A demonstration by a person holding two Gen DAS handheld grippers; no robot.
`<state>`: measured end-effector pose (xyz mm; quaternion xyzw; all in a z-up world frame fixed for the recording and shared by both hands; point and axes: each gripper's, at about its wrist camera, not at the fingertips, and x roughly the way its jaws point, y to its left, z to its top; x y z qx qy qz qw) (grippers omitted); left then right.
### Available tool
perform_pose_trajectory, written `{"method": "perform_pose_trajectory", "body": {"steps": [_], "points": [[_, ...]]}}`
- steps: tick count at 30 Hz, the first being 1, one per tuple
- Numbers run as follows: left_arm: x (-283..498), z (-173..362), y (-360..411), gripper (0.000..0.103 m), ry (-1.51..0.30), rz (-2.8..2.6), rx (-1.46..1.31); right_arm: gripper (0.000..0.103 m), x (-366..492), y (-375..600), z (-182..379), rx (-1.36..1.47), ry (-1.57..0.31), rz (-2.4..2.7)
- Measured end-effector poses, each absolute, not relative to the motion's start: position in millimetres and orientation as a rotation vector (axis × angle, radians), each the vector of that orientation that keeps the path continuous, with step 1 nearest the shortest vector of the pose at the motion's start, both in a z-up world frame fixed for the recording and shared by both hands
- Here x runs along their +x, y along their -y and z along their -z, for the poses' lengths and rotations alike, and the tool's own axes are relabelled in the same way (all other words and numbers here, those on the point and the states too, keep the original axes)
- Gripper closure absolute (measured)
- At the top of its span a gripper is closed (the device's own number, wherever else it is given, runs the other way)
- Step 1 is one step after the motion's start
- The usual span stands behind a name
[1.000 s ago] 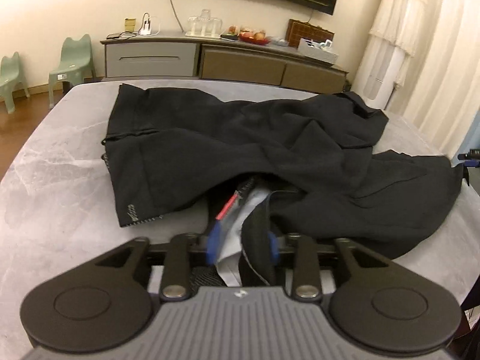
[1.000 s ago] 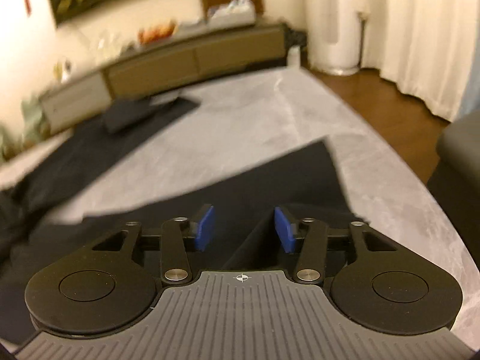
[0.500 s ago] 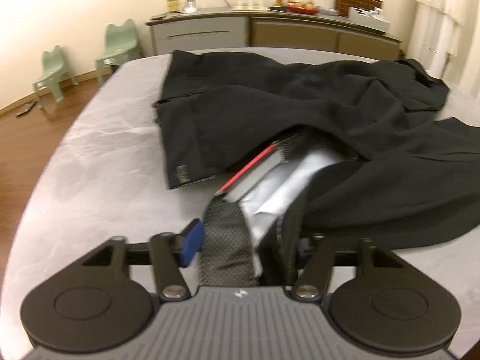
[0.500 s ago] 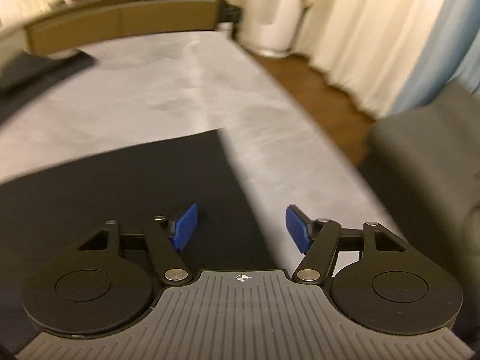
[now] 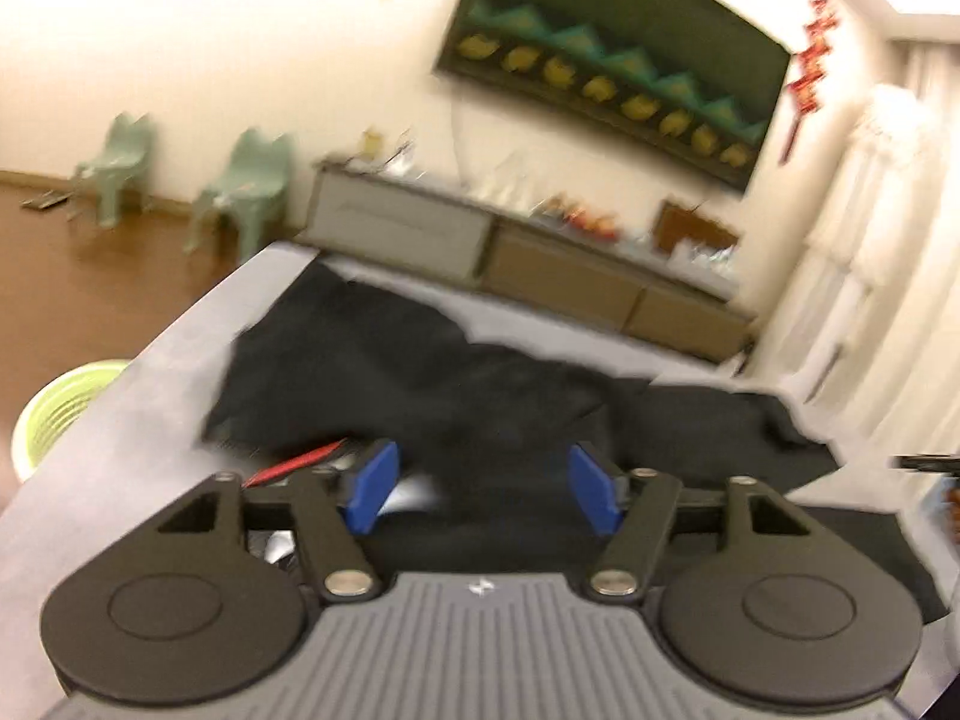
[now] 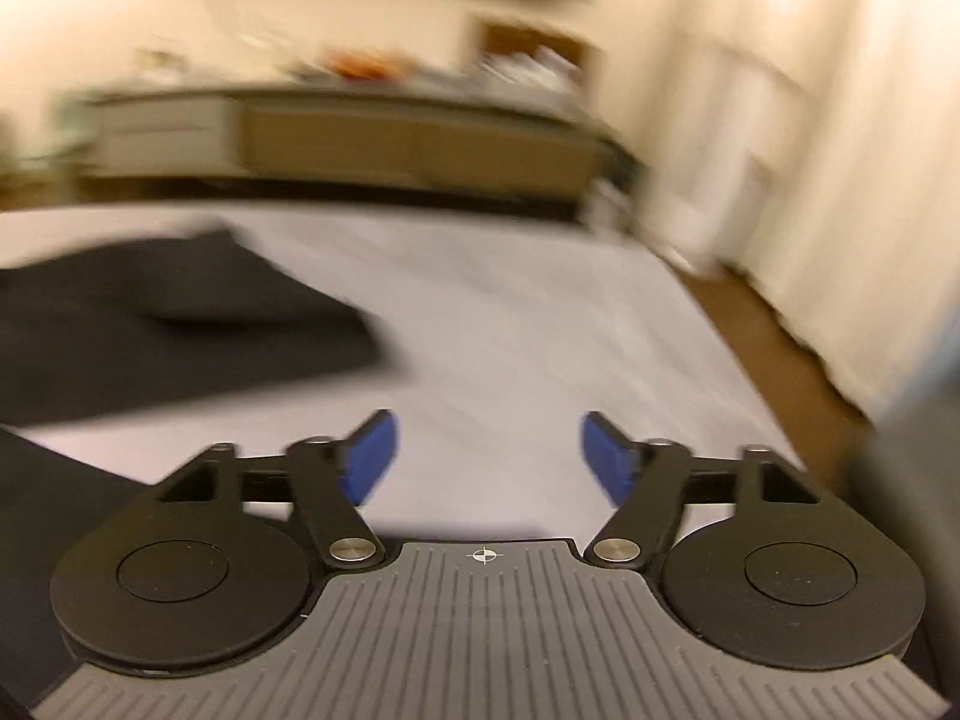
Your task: Fold clothes
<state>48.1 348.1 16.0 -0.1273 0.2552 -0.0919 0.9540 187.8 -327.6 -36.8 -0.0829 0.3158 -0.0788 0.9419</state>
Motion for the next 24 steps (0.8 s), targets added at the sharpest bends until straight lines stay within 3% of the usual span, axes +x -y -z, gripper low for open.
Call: {"method": "perform_pose_trajectory", "body": {"steps": [2,9,10,11,13,16,21,22,24], "points": [[64,-14,-338,0.038,-0.550,0.161,-0.251,0.012,216,284,40,-0.214,-0.645,0.042],[103,5,-315,0.042,-0.664,0.094,-0.197,0.014,339,168,104,-0.393,-0.727,-0.051],[105,6,-314,0.042,-0.665,0.091,-0.192,0.031,353,167,113,-0.407,-0.750,-0.029],[107,7,-313,0.042,-0.666,0.087,-0.187,0.064,364,173,115,-0.389,-0.774,-0.007],[108,3,-319,0.042,-0.649,0.067,-0.212,0.100,381,193,112,-0.327,-0.813,0.048],[111,-5,-323,0.042,-0.610,0.049,-0.246,0.101,384,245,72,-0.301,-0.738,0.191],[122,-5,-315,0.042,-0.617,0.042,-0.230,0.100,372,368,-11,0.002,-0.686,0.369],[125,-3,-313,0.042,-0.629,0.037,-0.224,0.096,370,388,-17,0.069,-0.696,0.395],[131,3,-309,0.042,-0.657,0.021,-0.209,0.071,364,418,-17,0.164,-0.722,0.450]]}}
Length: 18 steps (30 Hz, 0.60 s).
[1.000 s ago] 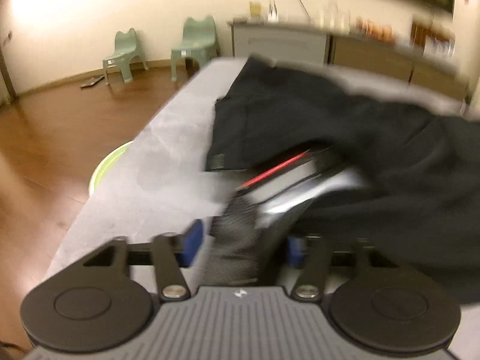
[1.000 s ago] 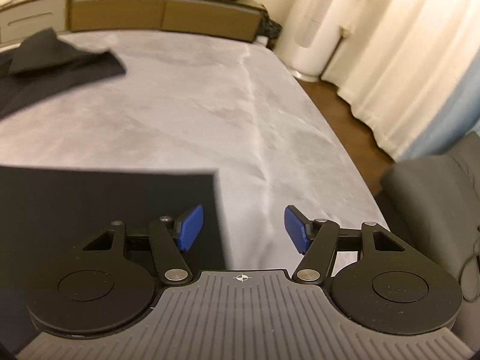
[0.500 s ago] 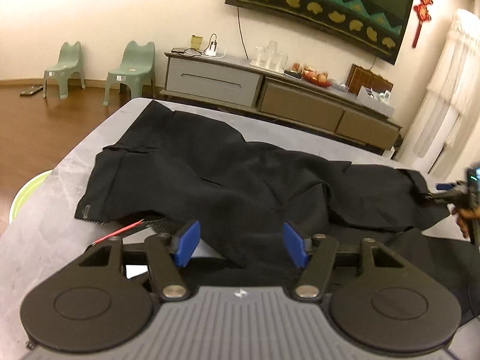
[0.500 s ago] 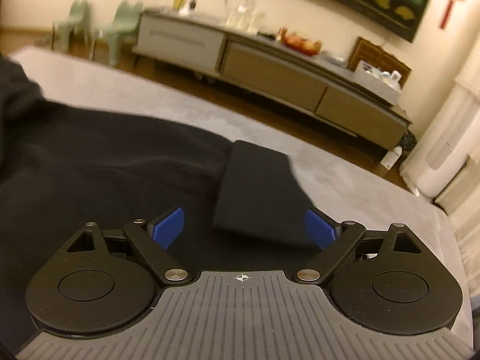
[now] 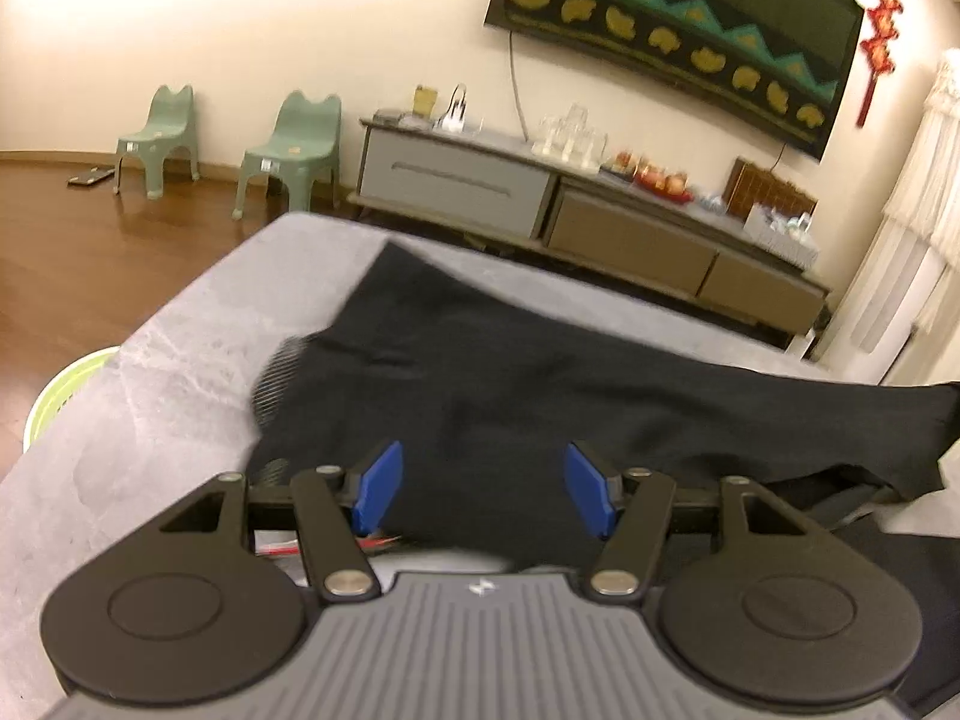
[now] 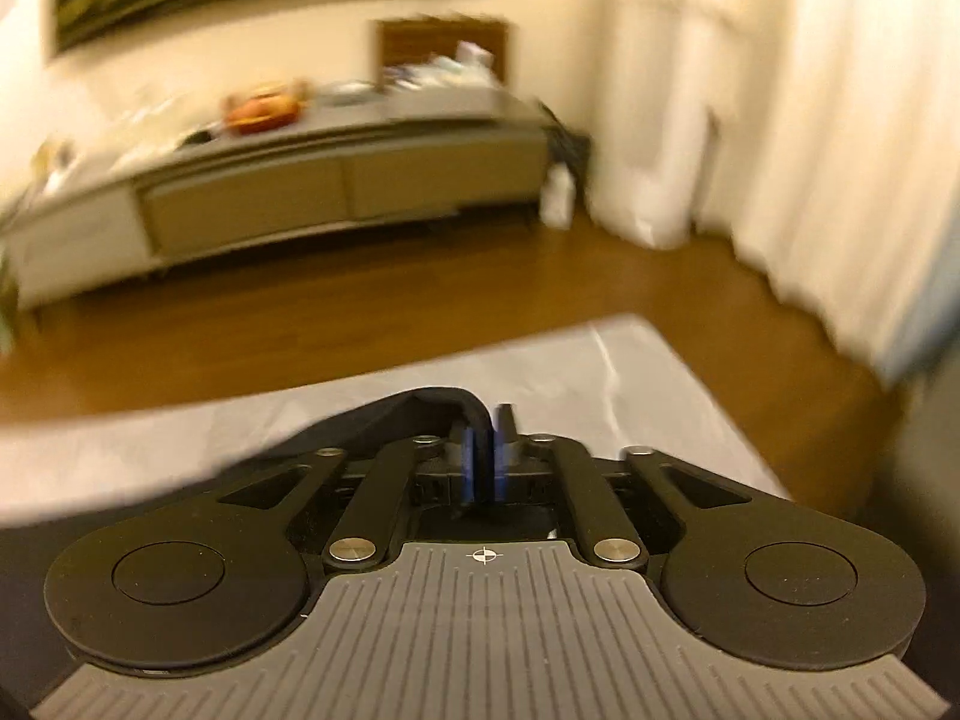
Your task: Fold clothes
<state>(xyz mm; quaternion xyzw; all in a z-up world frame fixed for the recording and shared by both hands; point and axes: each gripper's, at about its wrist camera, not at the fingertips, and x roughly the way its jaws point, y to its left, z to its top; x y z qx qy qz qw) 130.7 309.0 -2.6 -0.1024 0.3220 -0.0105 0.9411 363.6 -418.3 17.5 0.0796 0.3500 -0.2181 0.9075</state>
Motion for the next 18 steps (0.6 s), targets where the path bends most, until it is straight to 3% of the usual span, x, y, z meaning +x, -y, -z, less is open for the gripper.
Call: {"method": "perform_pose_trajectory", "body": {"steps": [1,2,3,11,18], "points": [[134,5,-308,0.042,-0.667,0.004,-0.193,0.037,358,431,-15,0.174,-0.726,0.507],[137,6,-309,0.042,-0.675,-0.013,-0.184,0.020,348,438,-13,0.164,-0.706,0.569],[140,7,-312,0.042,-0.684,-0.033,-0.186,0.016,335,441,-11,0.141,-0.672,0.632],[128,-7,-350,0.036,-0.630,-0.104,-0.193,0.012,174,409,41,0.126,-0.725,0.255],[84,4,-316,0.033,-0.649,0.136,0.042,0.012,125,356,54,-0.011,-0.799,0.147]]}}
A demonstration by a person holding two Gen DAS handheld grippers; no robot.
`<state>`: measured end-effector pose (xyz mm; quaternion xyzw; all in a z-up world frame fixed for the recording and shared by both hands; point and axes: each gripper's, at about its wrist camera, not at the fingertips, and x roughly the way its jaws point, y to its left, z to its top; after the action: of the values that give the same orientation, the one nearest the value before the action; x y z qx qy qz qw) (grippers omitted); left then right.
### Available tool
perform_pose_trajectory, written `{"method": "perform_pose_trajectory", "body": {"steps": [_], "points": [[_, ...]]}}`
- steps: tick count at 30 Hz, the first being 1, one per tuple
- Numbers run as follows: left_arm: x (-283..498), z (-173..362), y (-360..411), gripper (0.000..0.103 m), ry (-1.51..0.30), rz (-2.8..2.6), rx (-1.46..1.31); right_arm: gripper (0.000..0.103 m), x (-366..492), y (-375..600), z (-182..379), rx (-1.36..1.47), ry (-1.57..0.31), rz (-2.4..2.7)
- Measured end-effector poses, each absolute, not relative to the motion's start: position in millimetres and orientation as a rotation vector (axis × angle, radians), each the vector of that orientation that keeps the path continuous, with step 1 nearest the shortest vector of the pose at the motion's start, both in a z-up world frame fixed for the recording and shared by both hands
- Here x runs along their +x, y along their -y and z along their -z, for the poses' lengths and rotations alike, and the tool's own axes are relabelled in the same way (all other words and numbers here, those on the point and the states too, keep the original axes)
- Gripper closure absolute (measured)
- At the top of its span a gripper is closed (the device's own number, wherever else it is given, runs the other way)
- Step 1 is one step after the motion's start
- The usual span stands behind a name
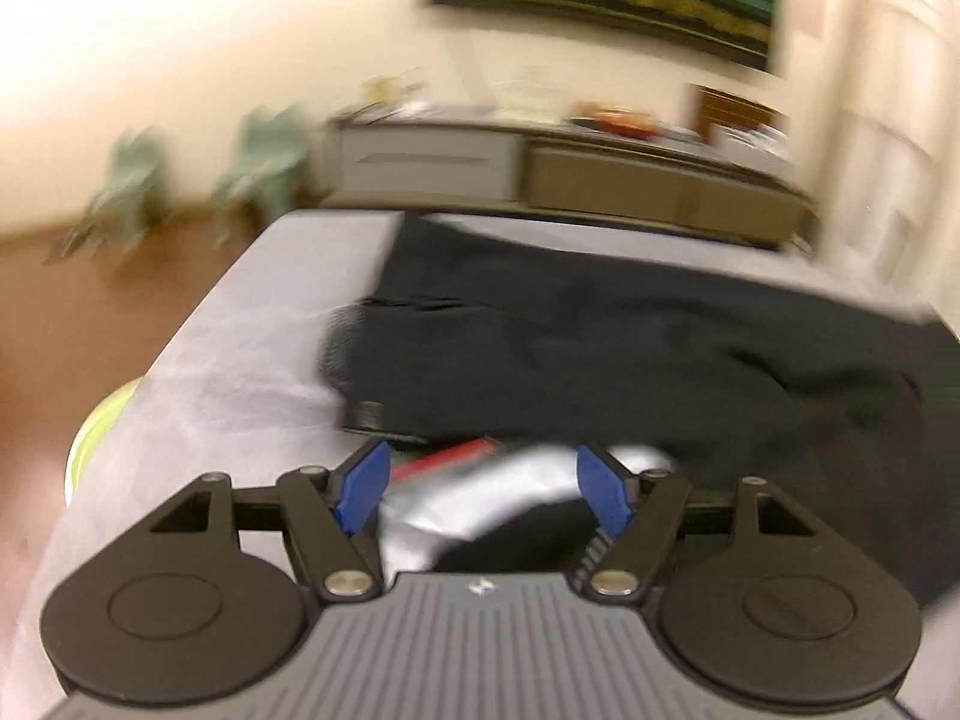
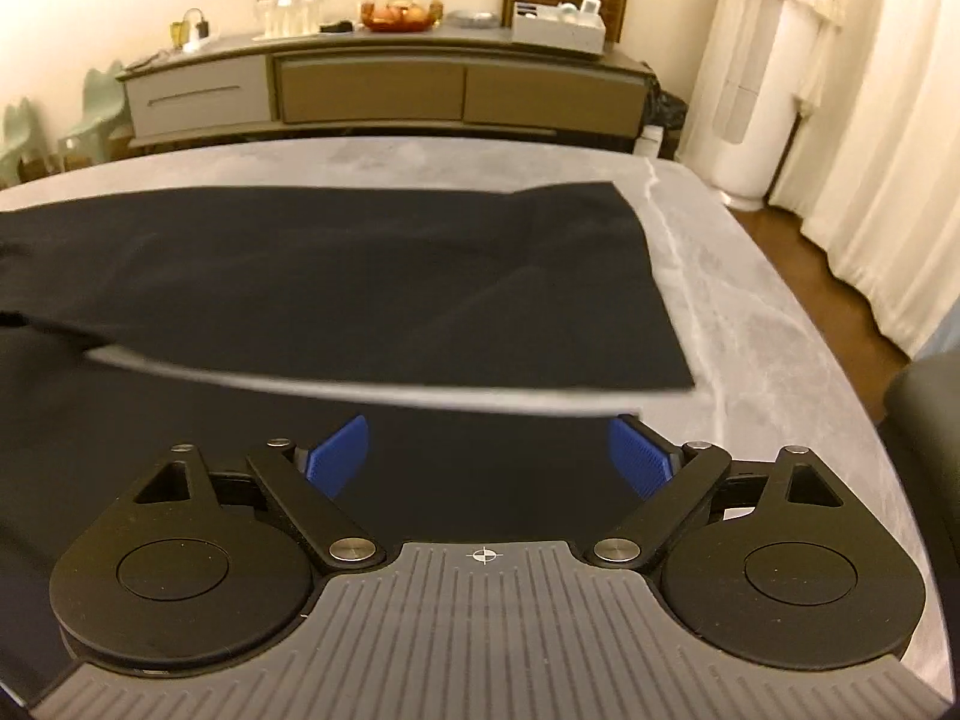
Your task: Fold clothes
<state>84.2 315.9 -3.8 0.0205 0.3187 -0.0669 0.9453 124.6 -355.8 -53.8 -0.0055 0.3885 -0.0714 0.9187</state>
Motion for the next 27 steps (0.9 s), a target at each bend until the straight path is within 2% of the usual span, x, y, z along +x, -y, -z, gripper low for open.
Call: {"method": "perform_pose_trajectory", "body": {"steps": [3,5,13,14,15,16,17,18,22,24,25,26,27], "points": [[38,4,-304,0.030,-0.531,0.211,0.192,0.011,101,353,52,0.043,-0.793,0.138],[10,9,-300,0.023,-0.476,0.263,0.282,0.009,82,355,50,0.092,-0.779,0.152],[-7,55,-265,0.023,-0.503,0.327,0.581,0.008,12,401,59,0.507,-0.779,0.248],[5,54,-269,0.026,-0.513,0.317,0.567,0.008,11,402,62,0.514,-0.788,0.248],[17,54,-272,0.038,-0.523,0.307,0.553,0.008,9,403,66,0.521,-0.797,0.248],[29,53,-276,0.091,-0.533,0.297,0.539,0.008,9,401,69,0.512,-0.805,0.249],[41,52,-279,0.102,-0.543,0.287,0.525,0.008,9,397,71,0.493,-0.813,0.250],[53,50,-284,0.102,-0.549,0.276,0.503,0.008,9,395,73,0.471,-0.818,0.254],[81,1,-344,0.102,-0.409,0.164,0.077,0.008,13,383,72,0.336,-0.818,0.302],[94,-22,-372,0.091,-0.339,0.107,-0.125,0.009,14,372,69,0.219,-0.800,0.350],[91,-20,-371,0.084,-0.358,0.077,-0.118,0.009,14,359,66,0.113,-0.773,0.387],[90,-16,-368,0.069,-0.397,0.027,-0.086,0.009,14,346,62,0.004,-0.743,0.421],[88,-11,-369,0.062,-0.426,-0.003,-0.065,0.009,15,329,57,-0.079,-0.711,0.429]]}}
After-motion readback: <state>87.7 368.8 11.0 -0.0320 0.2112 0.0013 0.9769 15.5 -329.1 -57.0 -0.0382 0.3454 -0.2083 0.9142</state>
